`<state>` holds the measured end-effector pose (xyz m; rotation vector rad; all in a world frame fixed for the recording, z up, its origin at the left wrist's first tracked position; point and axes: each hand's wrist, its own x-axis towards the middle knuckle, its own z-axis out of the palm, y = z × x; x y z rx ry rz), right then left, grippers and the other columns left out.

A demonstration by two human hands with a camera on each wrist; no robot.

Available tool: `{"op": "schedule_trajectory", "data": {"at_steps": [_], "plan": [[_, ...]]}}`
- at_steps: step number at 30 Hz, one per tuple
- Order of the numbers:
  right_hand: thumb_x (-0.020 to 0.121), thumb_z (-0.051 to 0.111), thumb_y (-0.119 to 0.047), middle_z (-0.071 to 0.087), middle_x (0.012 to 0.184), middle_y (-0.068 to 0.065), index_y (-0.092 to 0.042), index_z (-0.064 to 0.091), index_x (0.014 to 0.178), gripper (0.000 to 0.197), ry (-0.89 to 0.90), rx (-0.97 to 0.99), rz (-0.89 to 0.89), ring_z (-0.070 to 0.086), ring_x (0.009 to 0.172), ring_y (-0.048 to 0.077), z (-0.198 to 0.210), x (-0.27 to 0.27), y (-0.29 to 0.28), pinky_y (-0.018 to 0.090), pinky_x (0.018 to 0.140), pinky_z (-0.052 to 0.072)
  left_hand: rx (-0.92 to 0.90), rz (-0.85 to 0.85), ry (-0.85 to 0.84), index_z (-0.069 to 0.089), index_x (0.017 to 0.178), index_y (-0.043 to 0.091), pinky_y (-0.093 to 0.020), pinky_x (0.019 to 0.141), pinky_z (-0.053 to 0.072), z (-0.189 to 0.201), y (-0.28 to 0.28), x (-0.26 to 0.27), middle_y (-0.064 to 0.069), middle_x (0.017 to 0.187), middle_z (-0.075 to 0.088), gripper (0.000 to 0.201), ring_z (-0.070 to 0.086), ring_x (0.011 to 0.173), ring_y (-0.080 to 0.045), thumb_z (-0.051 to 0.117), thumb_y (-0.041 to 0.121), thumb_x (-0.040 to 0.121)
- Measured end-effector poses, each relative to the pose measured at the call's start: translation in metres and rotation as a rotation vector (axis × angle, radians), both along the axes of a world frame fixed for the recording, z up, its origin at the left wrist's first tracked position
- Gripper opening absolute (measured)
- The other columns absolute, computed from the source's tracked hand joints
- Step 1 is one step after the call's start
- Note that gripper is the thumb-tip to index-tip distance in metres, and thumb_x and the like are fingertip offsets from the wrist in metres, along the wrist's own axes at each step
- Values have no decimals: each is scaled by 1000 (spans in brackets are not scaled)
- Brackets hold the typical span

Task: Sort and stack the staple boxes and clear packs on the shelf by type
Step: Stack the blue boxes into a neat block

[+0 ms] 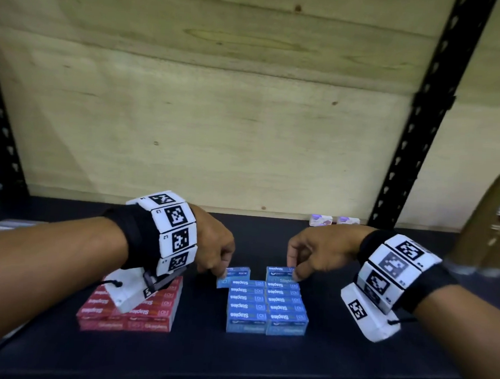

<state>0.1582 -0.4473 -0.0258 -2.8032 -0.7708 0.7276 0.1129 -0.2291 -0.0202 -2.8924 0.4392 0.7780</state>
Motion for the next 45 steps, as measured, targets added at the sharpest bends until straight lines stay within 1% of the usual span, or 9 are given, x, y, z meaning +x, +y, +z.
{"op": "schedule_trajectory", "data": {"at_steps": [3,7,10,13,20,28,30,41,45], "plan": [[83,76,-26,74,103,4,-19,68,99,20,30,15,14,62,86,13,-1,-5,-4,45,96,52,13,-19,10,64,109,21,-28,80,48,0,-1,-6,2,106,70,25,56,83,-8,60,38,92],[85,75,-21,76,97,-7,-18,67,104,21,76,2,47,64,83,1,1,-7,-9,31,96,48,30,-39,53,54,120,25,-25,71,44,4,-2,-9,3,105,61,35,55,89,-11,67,26,88],[83,72,-8,75,104,-1,-17,66,107,27,93,-16,69,68,96,15,-1,-4,-13,34,100,49,32,-72,83,50,121,31,-35,79,50,4,-2,-6,-4,113,63,42,60,94,-19,64,14,86],[83,70,-4,74,107,0,-21,65,108,30,97,-9,90,67,104,21,-3,0,-15,38,102,48,51,-93,63,49,119,37,-36,79,49,3,-2,-4,-7,113,65,39,61,96,-20,64,19,88],[88,69,-10,75,103,-5,-25,65,106,24,104,30,126,66,91,4,-7,1,-14,30,98,47,57,-99,68,47,115,42,-41,83,53,-1,-6,1,-9,105,68,36,64,91,-24,64,25,89],[88,70,-16,73,103,-6,-29,66,103,21,56,10,134,67,101,15,-11,0,-6,43,101,48,54,-118,56,45,121,39,-33,73,47,-3,-16,2,-5,96,66,35,59,81,-17,61,28,92],[88,70,-17,73,103,-6,-30,66,103,20,54,11,130,67,101,16,-11,-2,-6,44,100,49,61,-111,55,44,122,40,-31,70,47,-3,-18,2,-6,100,67,35,59,83,-17,60,30,92],[89,69,-20,71,99,-10,-30,65,107,20,5,-55,143,65,97,13,-9,-8,-1,41,98,50,44,-107,42,44,124,39,-28,66,45,-5,-20,7,5,78,57,35,56,74,-12,60,31,94],[91,64,-12,67,108,-10,-30,63,114,29,-26,-98,127,62,104,14,-6,-9,0,39,100,48,14,-43,104,44,117,45,-38,77,54,-2,-16,7,-8,94,69,41,66,86,-25,62,20,89]]}}
